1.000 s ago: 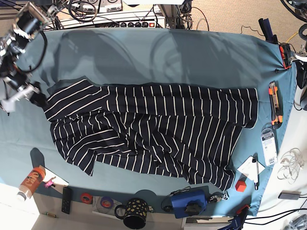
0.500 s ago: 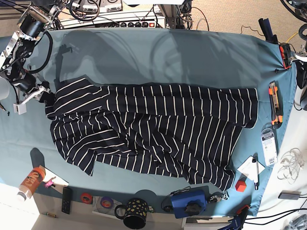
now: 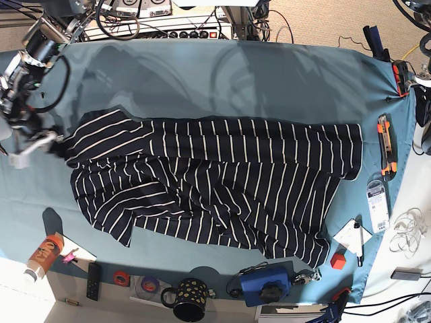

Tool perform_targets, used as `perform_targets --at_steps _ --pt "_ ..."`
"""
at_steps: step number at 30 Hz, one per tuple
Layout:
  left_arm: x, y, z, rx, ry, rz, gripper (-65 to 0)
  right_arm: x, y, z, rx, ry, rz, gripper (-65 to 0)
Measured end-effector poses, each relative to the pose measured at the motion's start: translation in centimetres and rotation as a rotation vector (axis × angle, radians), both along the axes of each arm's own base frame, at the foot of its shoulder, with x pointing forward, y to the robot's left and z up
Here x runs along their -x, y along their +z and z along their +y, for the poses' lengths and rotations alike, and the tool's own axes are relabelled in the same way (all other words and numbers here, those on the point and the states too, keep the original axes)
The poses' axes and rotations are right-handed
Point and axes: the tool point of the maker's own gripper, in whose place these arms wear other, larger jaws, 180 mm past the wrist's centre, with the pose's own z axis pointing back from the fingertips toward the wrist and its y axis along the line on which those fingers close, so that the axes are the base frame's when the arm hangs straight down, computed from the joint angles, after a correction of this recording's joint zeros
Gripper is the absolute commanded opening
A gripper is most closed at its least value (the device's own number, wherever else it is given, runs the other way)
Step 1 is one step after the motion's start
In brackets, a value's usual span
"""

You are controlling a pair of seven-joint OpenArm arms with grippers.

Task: Layout the t-shirt on the table in an organized manner, then fold the t-shirt properly
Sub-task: 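Grasp the bunched shirt end with the right gripper and drag outward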

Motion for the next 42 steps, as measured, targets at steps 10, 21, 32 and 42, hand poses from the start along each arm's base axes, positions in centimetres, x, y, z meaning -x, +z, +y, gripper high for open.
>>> perform_targets --at_steps 10,21,32,42 --pt "0.0 0.0 0.0 0.0 0.0 0.0 -43.7 1.7 -1.8 2.8 -0.142 0.088 0.126 -42.4" --pt "0.0 0.0 0.0 0.0 0.0 0.0 -43.7 1.8 -0.8 5.0 -0.262 0.144 0.095 -42.8" --pt "-0.1 0.2 -0.2 0.012 -0.006 -0.013 -43.7 -5.0 4.5 2.4 -0.144 0.051 -0.141 -47.7" --pt "-0.1 0.2 -0.2 0.012 -0.006 -0.013 -43.7 -5.4 8.2 -0.6 -0.218 -0.058 -0.275 -47.7"
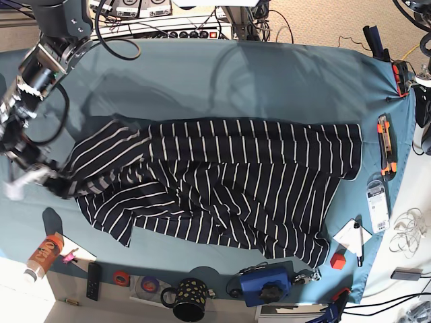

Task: Layout the t-shirt on the table in an organized manner, then fold the t-shirt properly

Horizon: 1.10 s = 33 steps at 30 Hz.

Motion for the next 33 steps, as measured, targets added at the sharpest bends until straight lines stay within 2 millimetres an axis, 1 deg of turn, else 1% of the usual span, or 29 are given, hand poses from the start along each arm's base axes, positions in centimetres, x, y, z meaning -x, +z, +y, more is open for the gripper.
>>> perform_targets --at_steps 1,3,4,6,7,8,10,11,15,19,23,25,27,30,33 --pt "0.0 0.0 0.0 0.0 0.0 0.0 -43.7 0.4 0.2 -0.7 -0.009 -0.019 -0.003 -47.6" --pt "0.0 0.0 0.0 0.0 0.0 0.0 -43.7 1.6 -0.4 -1.3 -0.012 -0.019 0.043 -46.7" --pt "0.0 0.0 0.0 0.0 0.0 0.0 -43.7 2.2 -0.9 -1.6 -0.001 -0.012 0.075 -44.5" --pt "0.0 0.0 0.0 0.0 0.0 0.0 -43.7 3.5 -1.9 -1.9 0.013 -0.002 0.122 -38.2" --pt "0.0 0.0 0.0 0.0 0.0 0.0 -43.7 4.2 -2.5 -2.1 0.028 0.003 0.15 -36.1" --pt "0.0 0.0 0.0 0.0 0.0 0.0 -43.7 5.0 -3.2 -2.3 0.044 0.013 0.184 -35.3" --pt "0.0 0.0 0.0 0.0 0.0 0.0 -43.7 6.3 -4.3 -2.6 0.077 0.031 0.247 -35.3" --pt "0.0 0.0 0.0 0.0 0.0 0.0 -43.7 6.6 -4.5 -2.7 0.088 0.038 0.264 -35.3" --pt "0.0 0.0 0.0 0.0 0.0 0.0 -43.7 7.4 -4.6 -3.4 0.108 0.037 0.28 -35.3" --pt "0.0 0.0 0.0 0.0 0.0 0.0 -43.7 9.0 -5.4 -3.9 0.095 0.021 0.304 -35.4" --pt "0.0 0.0 0.0 0.0 0.0 0.0 -43.7 9.7 -4.7 -4.7 0.051 -0.027 0.253 -35.4" --pt "0.0 0.0 0.0 0.0 0.0 0.0 -43.7 10.5 -4.7 -5.2 0.047 -0.041 0.266 -35.4" --pt "0.0 0.0 0.0 0.0 0.0 0.0 -43.7 11.5 -5.3 -5.0 0.031 -0.024 0.298 -35.4" --pt "0.0 0.0 0.0 0.001 0.0 0.0 -43.7 12.2 -6.0 -4.0 0.001 -0.001 0.303 -35.4" --pt "0.0 0.0 0.0 0.001 0.0 0.0 -43.7 12.3 -7.5 -2.3 0.005 0.061 0.354 -35.4"
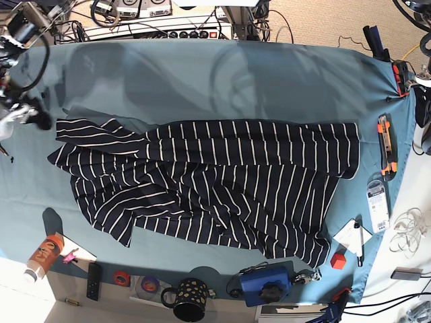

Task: Layout the t-shirt on the table in an organized manner, then fold the t-shirt properly

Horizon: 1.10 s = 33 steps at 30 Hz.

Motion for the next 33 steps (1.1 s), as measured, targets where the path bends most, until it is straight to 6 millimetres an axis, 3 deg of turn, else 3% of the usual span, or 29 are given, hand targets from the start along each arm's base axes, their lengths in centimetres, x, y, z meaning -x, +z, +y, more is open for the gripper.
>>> perform_targets --at_steps 5,10,19,24,30,31,33 --pt "0.0 0.0 0.0 0.002 0.001 0.0 -43.7 -0.5 -1.6 3.2 -0.016 0.12 0.057 -35.4" --pt "0.0 0.0 0.0 0.002 0.001 0.0 -43.7 -1.4 -1.2 4.7 0.022 0.191 0.048 -35.4" --pt "0.0 0.0 0.0 0.002 0.001 0.0 -43.7 -4.2 -0.4 2.4 0.207 0.167 0.039 -35.4" --pt "0.0 0.0 0.0 0.002 0.001 0.0 -43.7 -3.9 -2.0 4.2 0.23 0.253 0.101 -35.4" --pt "0.0 0.0 0.0 0.002 0.001 0.0 -43.7 -5.2 -2.9 7.0 0.266 0.362 0.083 -35.4" --pt "0.0 0.0 0.0 0.002 0.001 0.0 -43.7 -5.3 -3.0 7.5 0.266 0.376 0.08 -36.3" --pt "0.0 0.0 0.0 0.002 0.001 0.0 -43.7 -5.3 -3.2 8.1 0.266 0.399 0.086 -46.1"
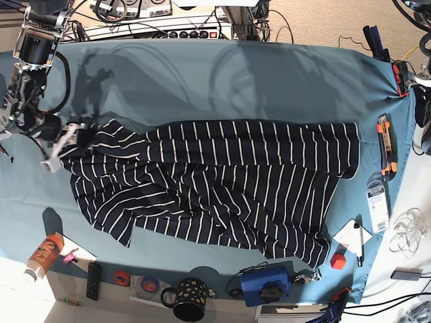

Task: Layout the t-shirt on the table in an organized manner, then fold the t-shirt properly

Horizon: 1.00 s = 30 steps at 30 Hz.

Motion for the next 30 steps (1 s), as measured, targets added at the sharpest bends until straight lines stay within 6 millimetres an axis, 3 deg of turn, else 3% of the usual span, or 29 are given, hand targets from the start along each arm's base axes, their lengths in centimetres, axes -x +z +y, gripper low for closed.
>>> perform_targets --at_steps 3,6,9,12,15,19,22,25,30 --pt "0.0 0.0 0.0 0.0 0.0 0.0 -43.7 0.7 -0.4 0.3 -0.008 0.018 0.045 -65.0" --pt "0.0 0.0 0.0 0.0 0.0 0.0 -43.7 2.2 -0.3 0.8 -0.06 0.036 0.12 -65.0" --pt "0.0 0.0 0.0 0.001 0.0 -0.001 -43.7 2.2 0.9 1.9 -0.207 0.001 0.069 -65.0" --pt "0.0 0.0 0.0 0.0 0.0 0.0 -43.7 0.9 4.4 2.1 -0.402 -0.066 -0.082 -65.0" --pt "0.0 0.0 0.0 0.0 0.0 0.0 -43.7 -0.3 8.7 0.2 -0.522 -0.141 -0.259 -65.0" --pt "-0.1 0.2 -0.1 0.009 -0.005 -0.011 -43.7 1.1 9.4 -3.5 -0.479 -0.237 -0.3 -65.0" --pt "-0.4 0.3 -0.8 0.029 -0.025 -0.024 -43.7 0.9 10.7 -4.8 -0.487 -0.273 -0.358 -65.0" --pt "-1.2 -0.4 -2.6 0.044 -0.091 -0.013 -43.7 0.9 11.0 -5.1 -0.488 -0.281 -0.373 -65.0" --pt "-3.1 -3.0 -10.3 0.04 -0.376 0.048 -43.7 0.9 10.9 -4.9 -0.494 -0.28 -0.37 -65.0"
